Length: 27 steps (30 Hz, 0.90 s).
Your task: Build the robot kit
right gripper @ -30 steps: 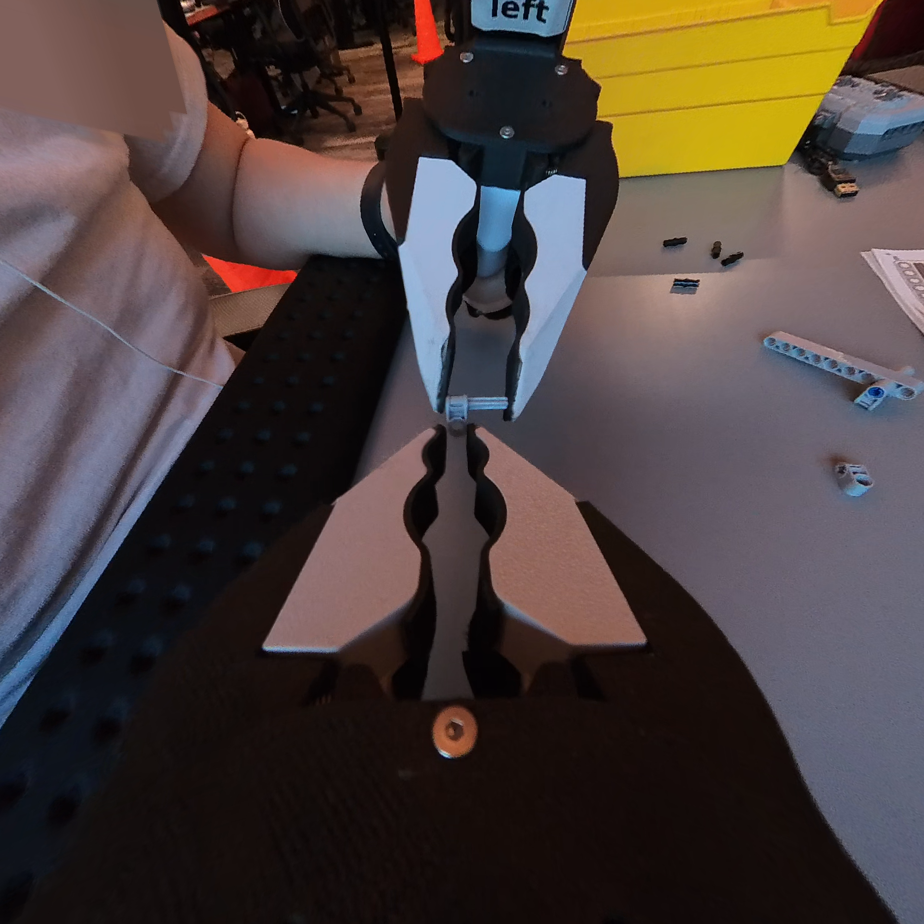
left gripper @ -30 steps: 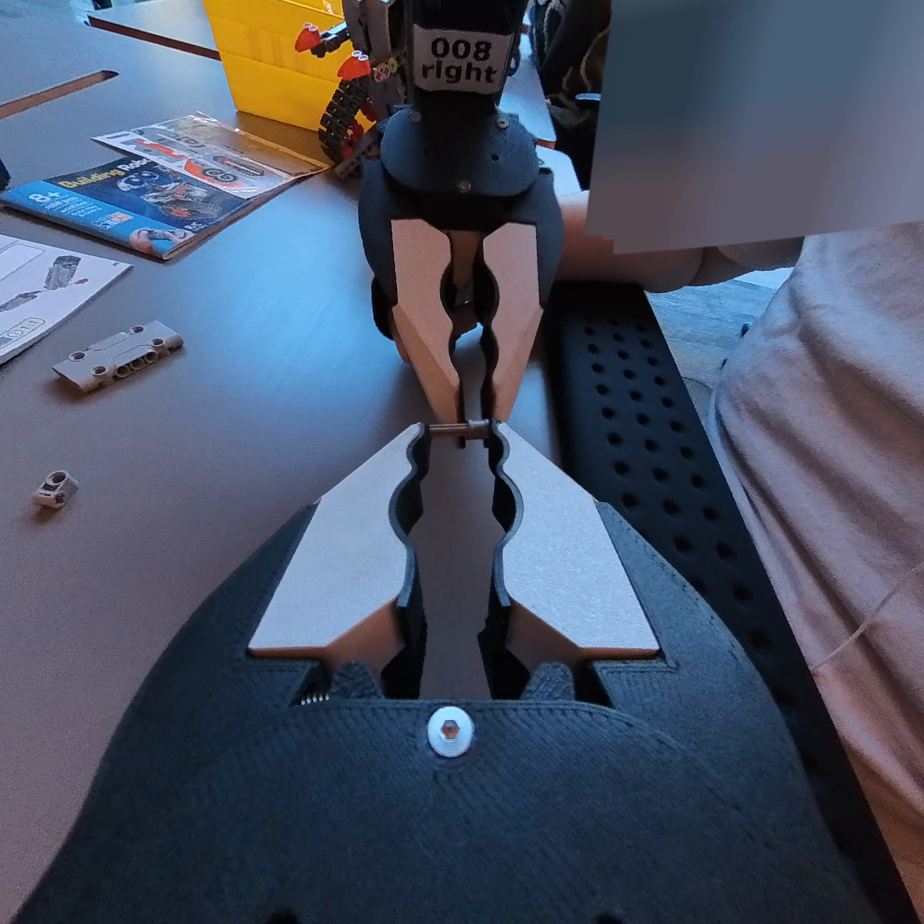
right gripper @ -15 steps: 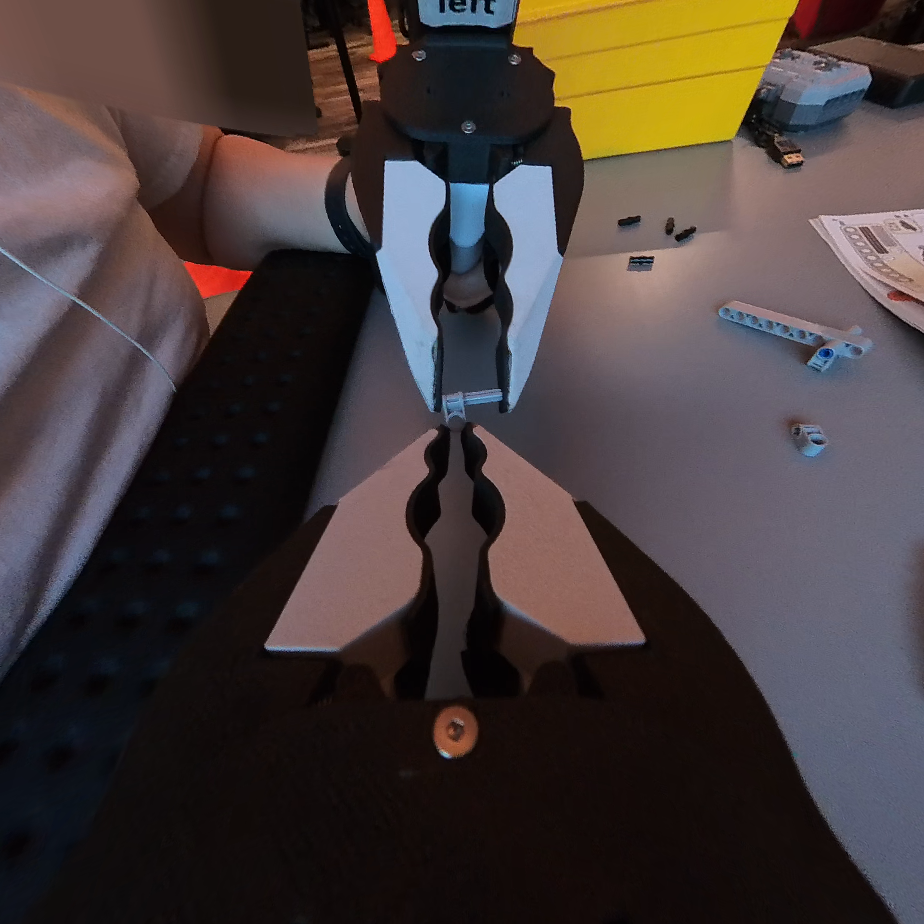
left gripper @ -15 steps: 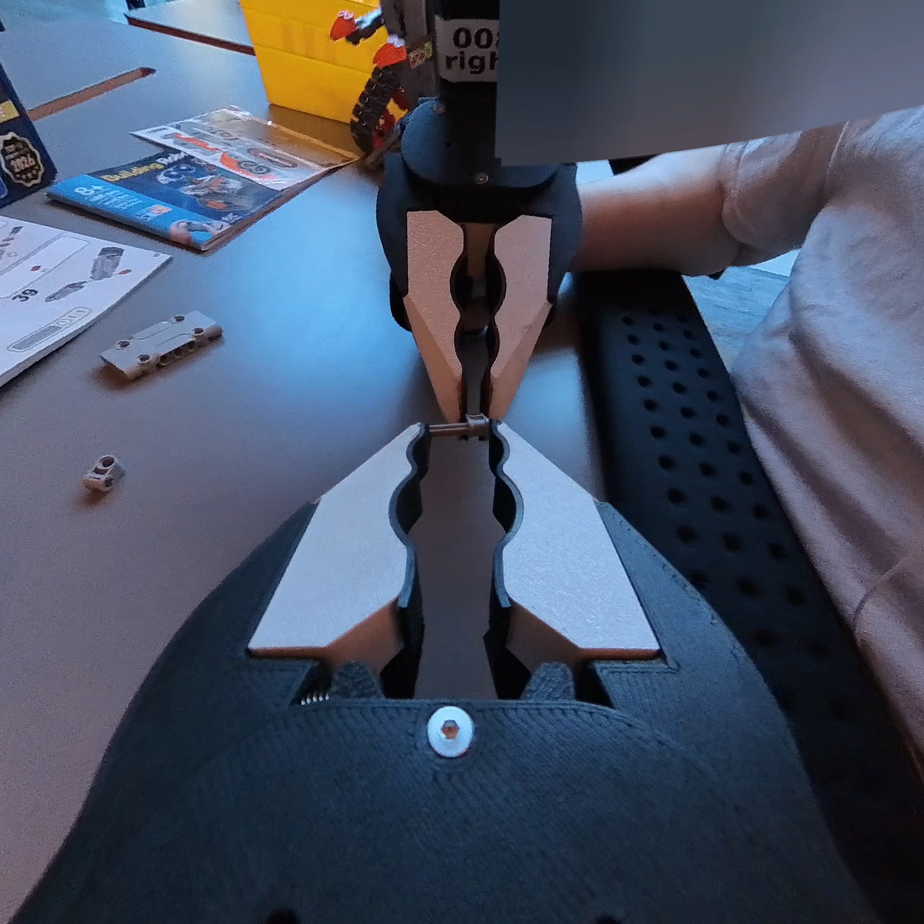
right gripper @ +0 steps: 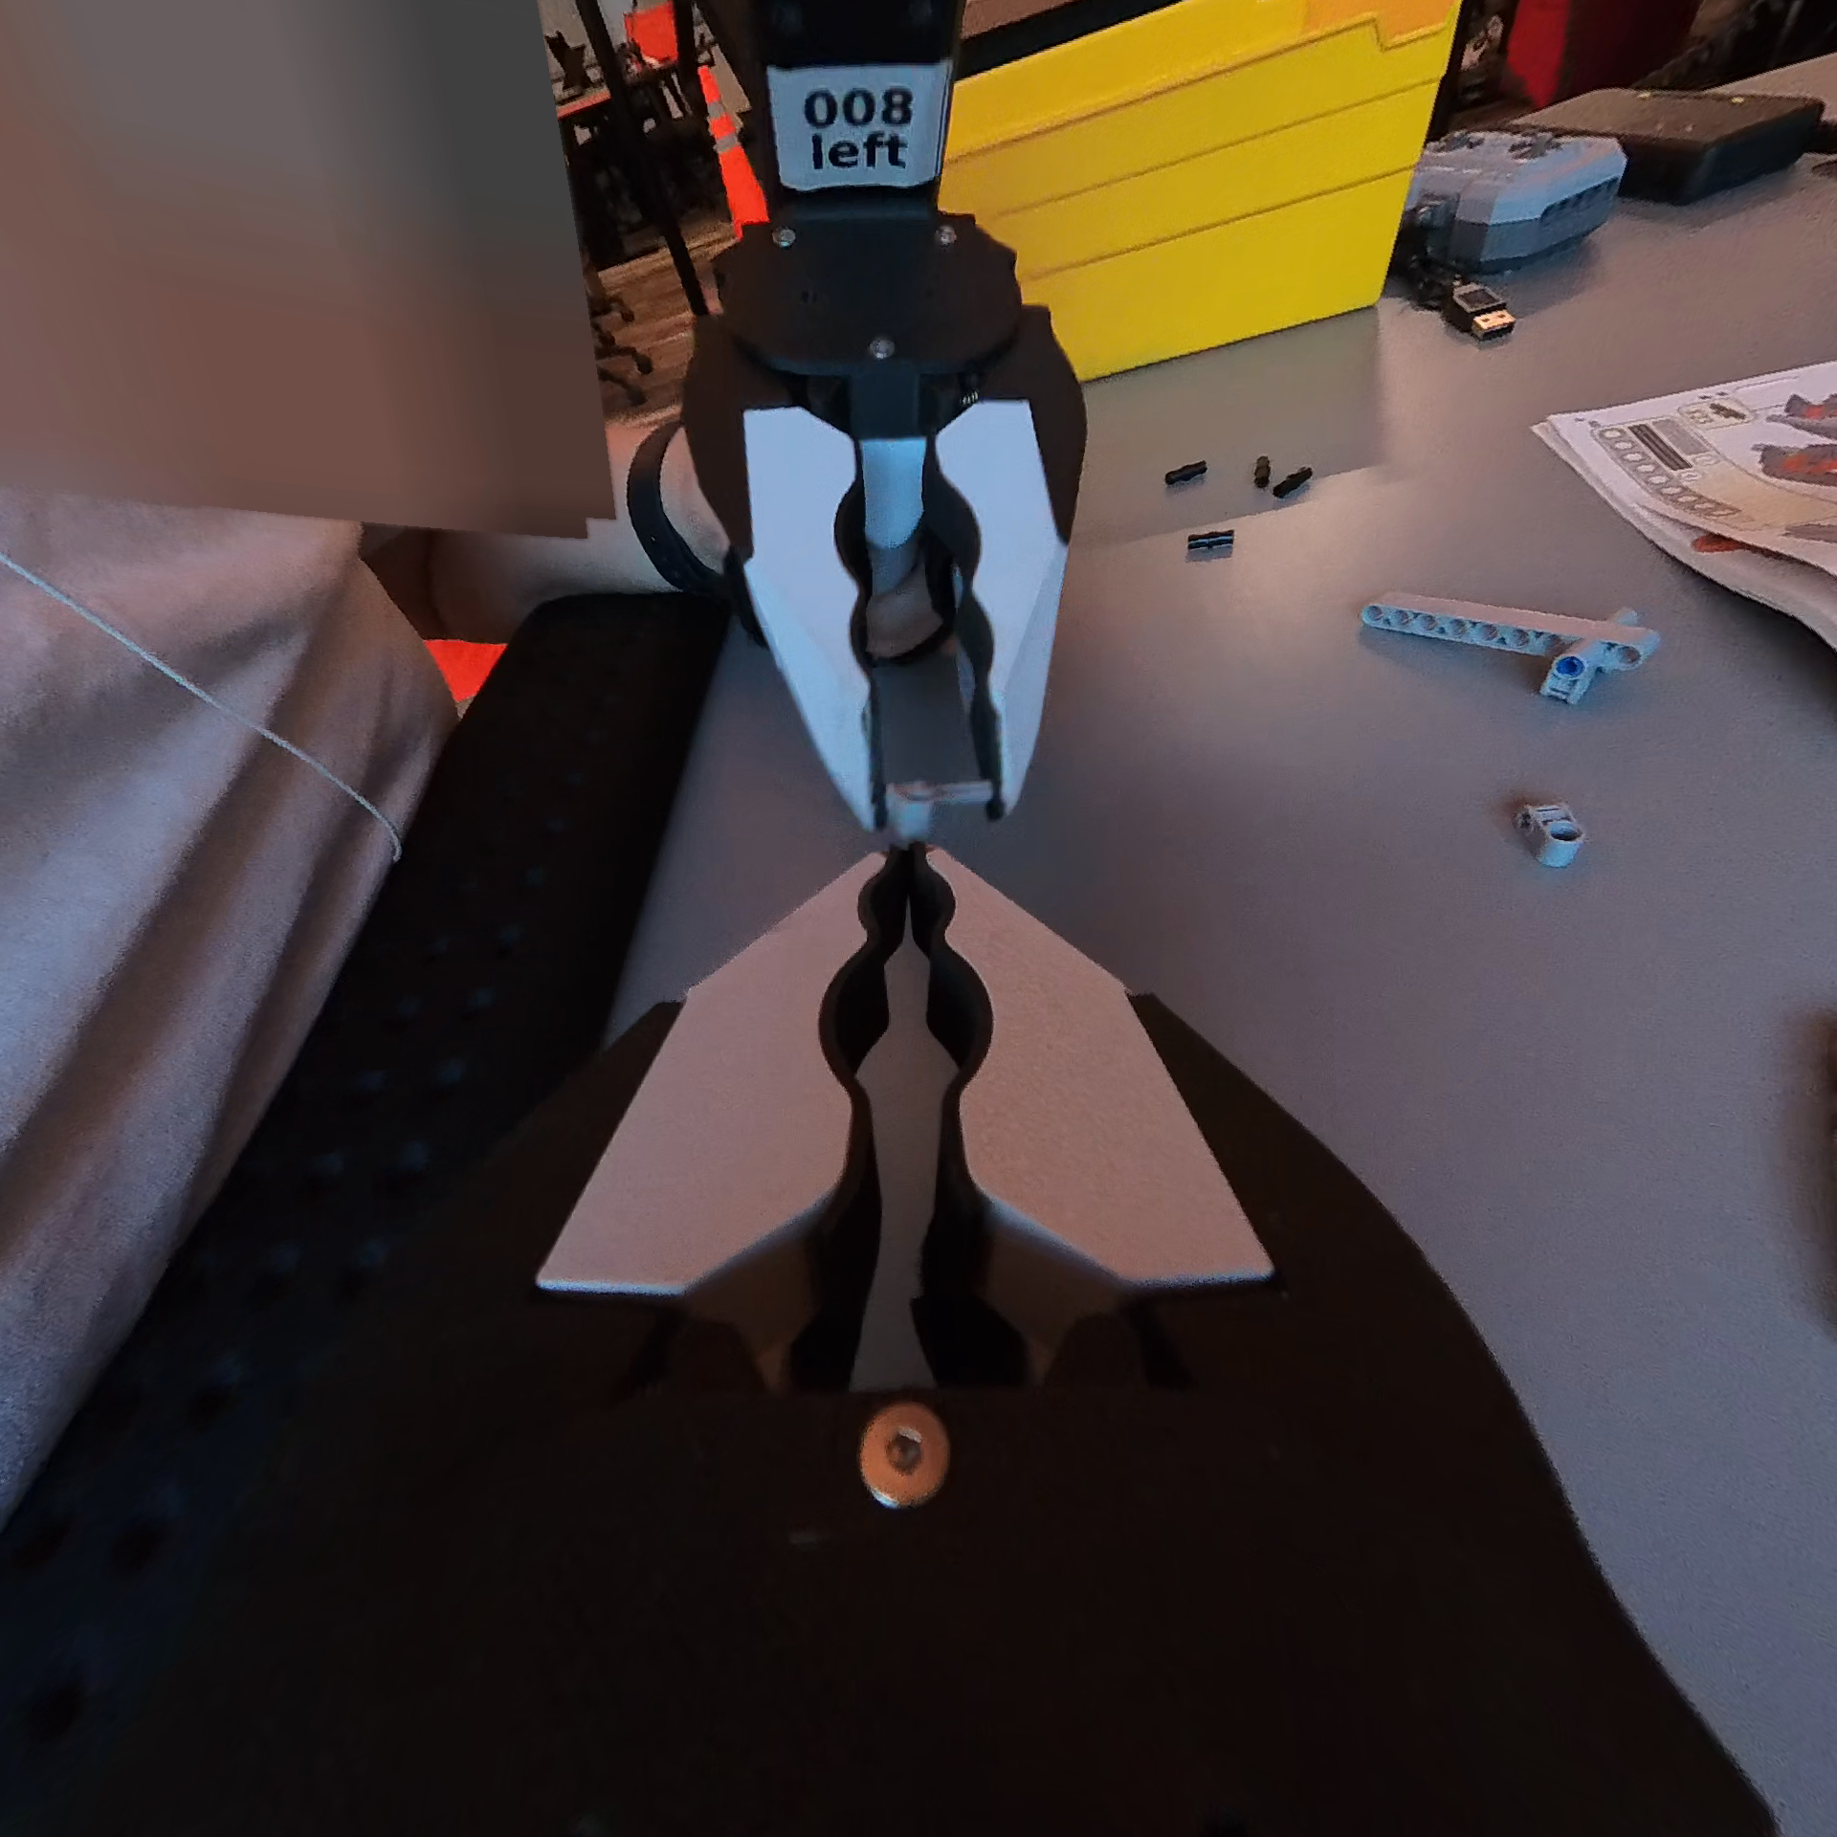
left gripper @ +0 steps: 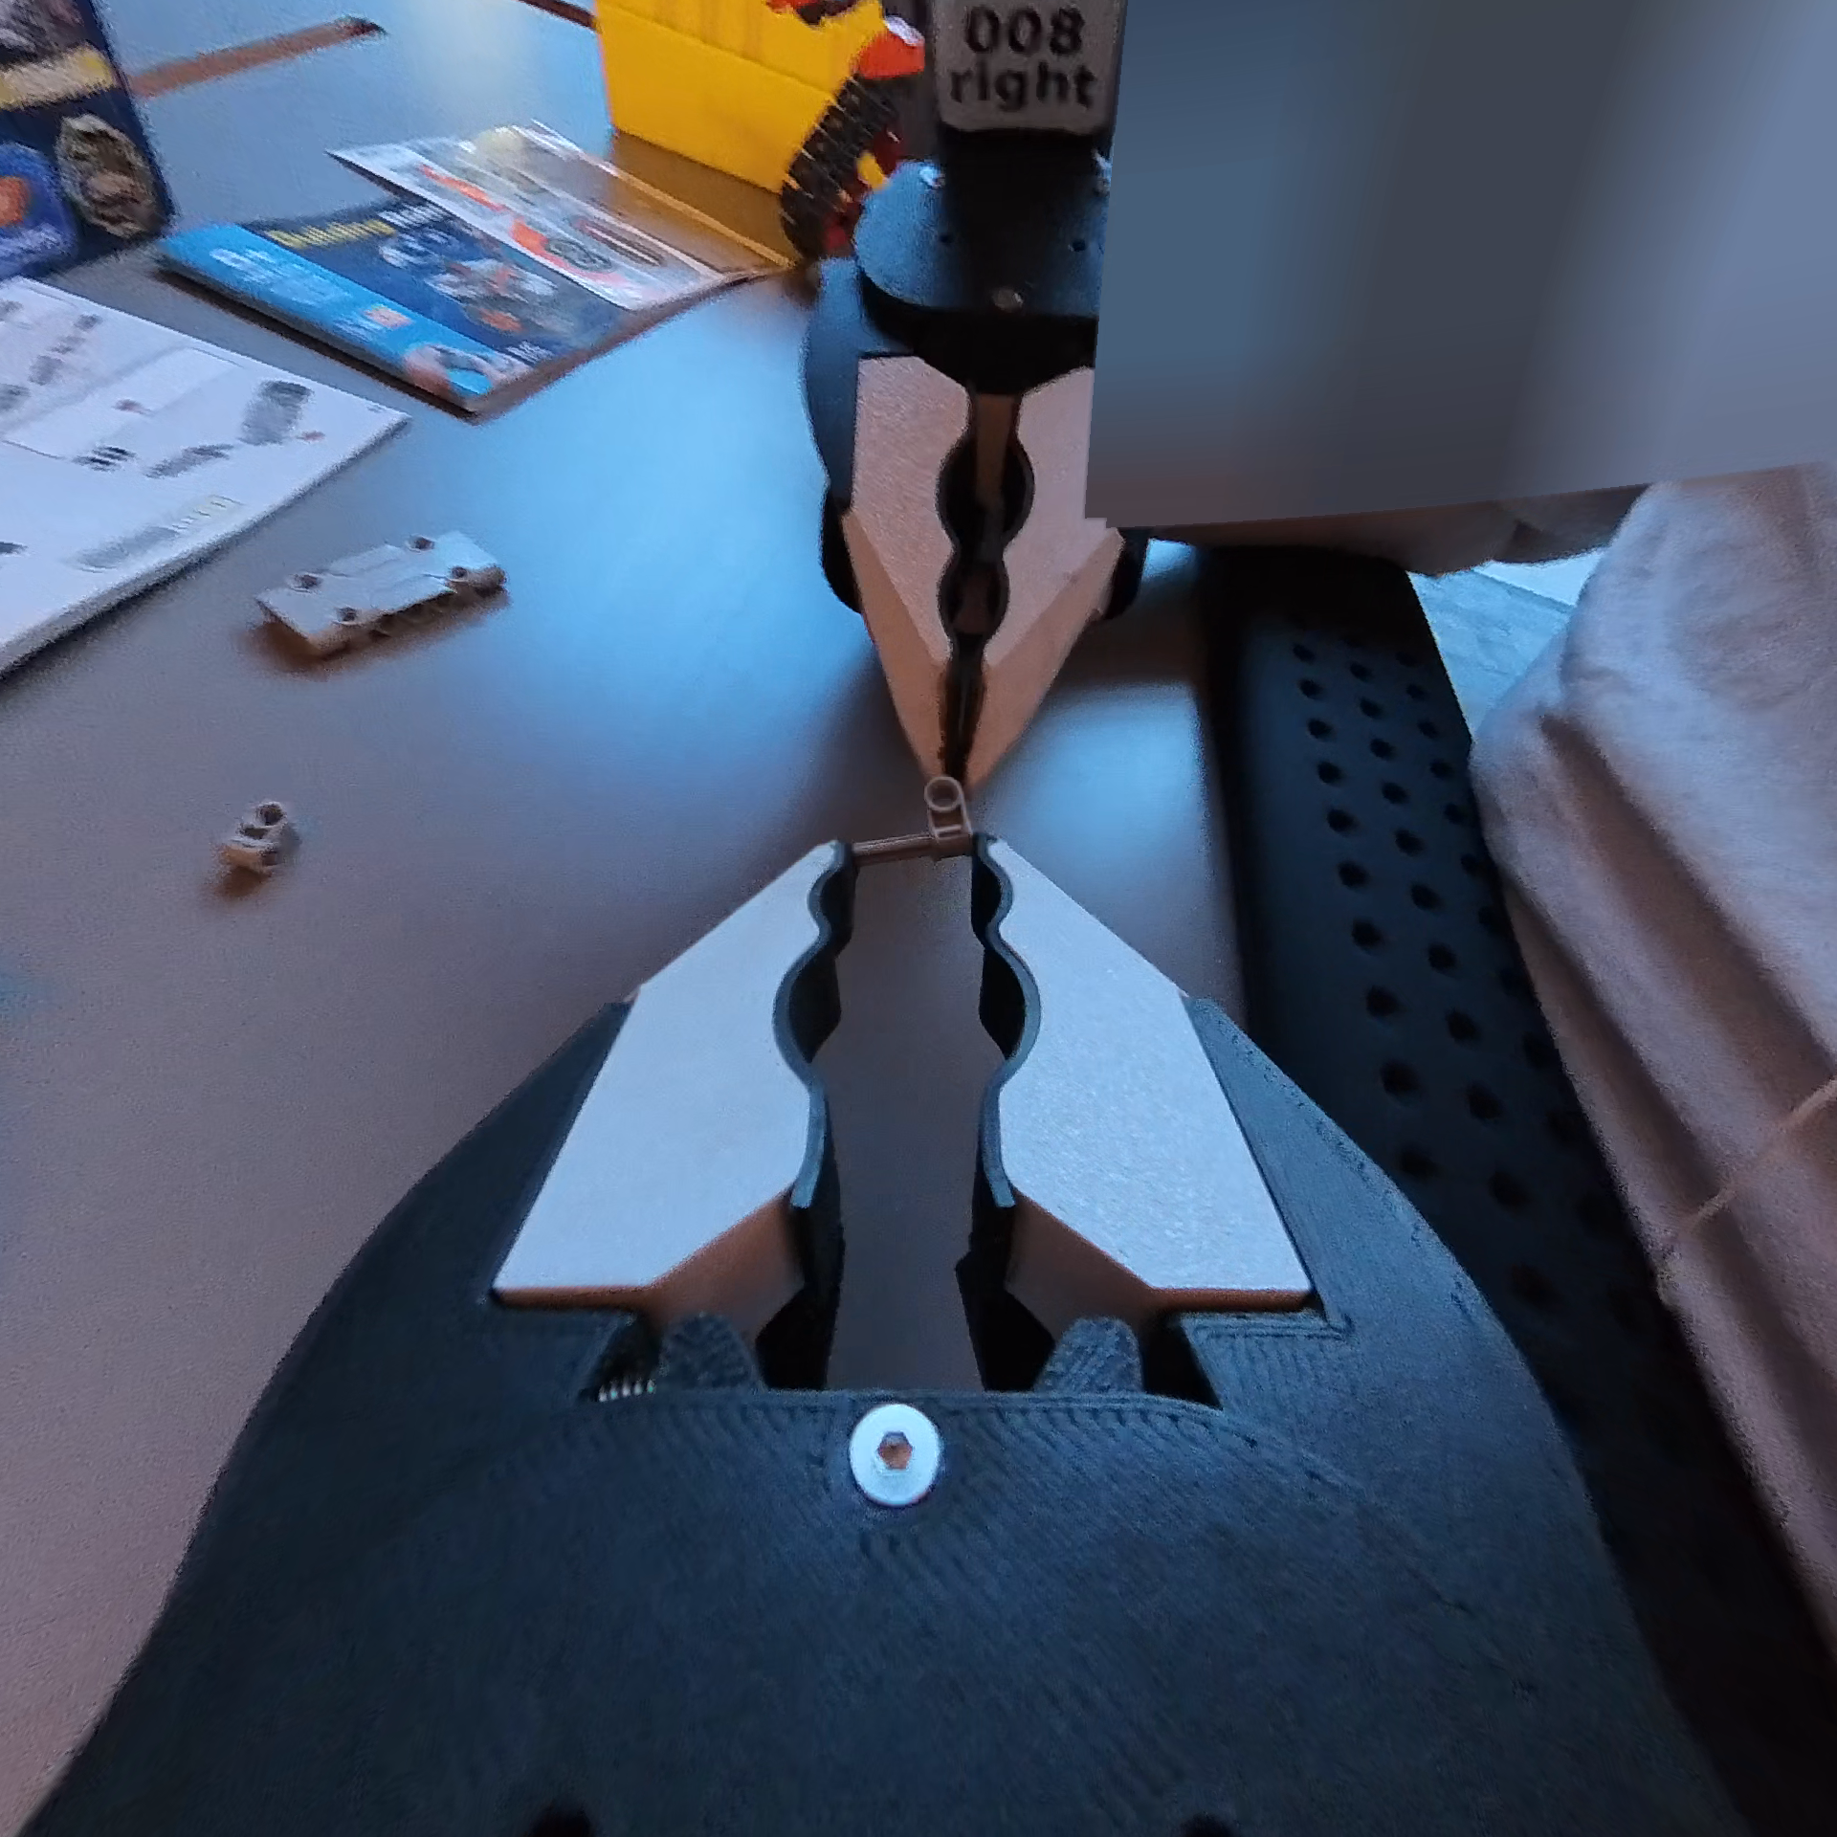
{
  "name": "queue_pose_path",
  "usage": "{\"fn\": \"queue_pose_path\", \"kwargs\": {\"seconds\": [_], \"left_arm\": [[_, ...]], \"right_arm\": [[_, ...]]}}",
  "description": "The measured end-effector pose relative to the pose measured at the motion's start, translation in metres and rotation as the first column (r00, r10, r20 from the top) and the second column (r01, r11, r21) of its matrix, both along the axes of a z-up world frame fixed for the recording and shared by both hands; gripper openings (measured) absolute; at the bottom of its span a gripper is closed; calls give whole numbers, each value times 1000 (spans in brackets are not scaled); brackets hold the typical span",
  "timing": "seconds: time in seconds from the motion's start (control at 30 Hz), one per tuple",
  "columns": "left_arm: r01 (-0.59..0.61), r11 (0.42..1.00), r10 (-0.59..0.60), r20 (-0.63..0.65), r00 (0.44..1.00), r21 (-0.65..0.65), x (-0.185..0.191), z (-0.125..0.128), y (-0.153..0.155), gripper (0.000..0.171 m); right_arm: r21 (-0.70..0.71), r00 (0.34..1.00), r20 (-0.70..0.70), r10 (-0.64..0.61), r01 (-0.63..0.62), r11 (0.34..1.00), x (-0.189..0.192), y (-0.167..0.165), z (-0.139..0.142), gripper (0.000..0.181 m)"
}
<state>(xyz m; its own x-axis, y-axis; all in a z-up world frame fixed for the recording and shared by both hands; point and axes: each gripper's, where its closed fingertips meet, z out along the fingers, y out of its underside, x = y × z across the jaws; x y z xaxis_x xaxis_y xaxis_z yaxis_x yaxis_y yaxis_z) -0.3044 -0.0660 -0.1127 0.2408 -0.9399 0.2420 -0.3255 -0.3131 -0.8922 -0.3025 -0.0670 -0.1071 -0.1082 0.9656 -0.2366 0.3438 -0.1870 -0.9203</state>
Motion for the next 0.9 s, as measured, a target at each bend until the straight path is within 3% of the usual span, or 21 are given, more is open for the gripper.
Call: {"fn": "queue_pose_path", "kwargs": {"seconds": [0.23, 0.37, 0.47, 0.63, 0.9], "left_arm": [[-125, 991, 128, 70, 989, -46, -16, 10, 23, 21], [-176, 984, 177, 123, 976, -20, -24, 21, 33, 21], [-141, 989, 131, 169, 977, 44, -19, 34, 24, 21], [-101, 981, 80, 128, 989, 168, -12, 37, 14, 21], [-17, 963, 39, -76, 996, 268, -4, 11, 4, 21]], "right_arm": [[61, 997, 3, -78, 78, 995, -1, 14, -1, 11], [220, 993, -3, -121, 119, 968, -3, 21, 0, 21], [333, 995, -36, -98, 105, 937, -9, 13, 7, 24], [331, 992, -97, -80, 108, 937, -12, 6, 21, 27], [384, 991, -113, -70, 108, 917, -12, 5, 28, 24]]}}
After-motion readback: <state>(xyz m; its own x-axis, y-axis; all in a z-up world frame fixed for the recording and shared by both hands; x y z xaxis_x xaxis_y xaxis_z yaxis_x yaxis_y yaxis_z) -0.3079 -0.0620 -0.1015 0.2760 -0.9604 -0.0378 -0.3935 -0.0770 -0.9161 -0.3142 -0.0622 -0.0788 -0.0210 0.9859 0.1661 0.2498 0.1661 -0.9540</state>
